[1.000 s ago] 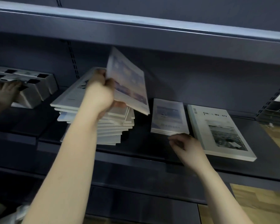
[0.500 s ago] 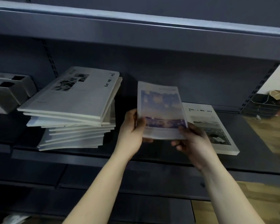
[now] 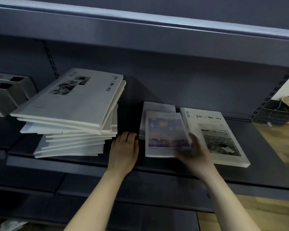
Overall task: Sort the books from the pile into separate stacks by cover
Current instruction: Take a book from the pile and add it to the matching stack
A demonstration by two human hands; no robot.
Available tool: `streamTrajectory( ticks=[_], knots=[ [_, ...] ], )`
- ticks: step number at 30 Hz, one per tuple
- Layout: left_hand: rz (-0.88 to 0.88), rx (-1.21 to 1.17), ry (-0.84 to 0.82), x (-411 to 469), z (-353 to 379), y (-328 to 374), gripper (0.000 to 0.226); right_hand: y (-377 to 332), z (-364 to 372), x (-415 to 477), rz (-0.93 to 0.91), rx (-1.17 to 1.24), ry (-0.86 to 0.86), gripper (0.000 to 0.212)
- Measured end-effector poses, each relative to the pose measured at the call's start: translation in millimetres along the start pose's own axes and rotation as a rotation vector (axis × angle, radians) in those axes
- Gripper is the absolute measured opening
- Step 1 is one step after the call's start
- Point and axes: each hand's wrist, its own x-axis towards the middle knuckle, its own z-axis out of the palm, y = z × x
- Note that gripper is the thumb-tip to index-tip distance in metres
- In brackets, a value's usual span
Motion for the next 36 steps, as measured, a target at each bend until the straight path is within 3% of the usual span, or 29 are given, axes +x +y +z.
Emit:
streamTrajectory(
  ticks=[1,3,8,21,36],
  knots=[
    [-0.008,0.01,-0.005,-0.3,0.0,-0.1,0.048,2.4,0.7,0.0,-0.039,-0.201,0.009,0.063],
    [-0.017,0.022,-0.008,-0.6,0.3,0.4,0.051,2.5,3.3,-0.2,-0.083,-0.359,0.04,0.063],
    [-0.011,0.048,-0.011,-2.7,2.6,2.4,0.047,5.7,10.5,9.3,-0.283,-0.392,0.141,0.041],
    [-0.001,0.072,0.002,-1.9,3.6,1.3,0.039,-0.8,30.4,58.5,-0.381,-0.433,0.175,0.04],
    [0.009,0.06,0.01,-0.4,7.2,-1.9,0.041,7.5,34.8,67.6,-0.305,-0.366,0.137,0.056]
  ],
)
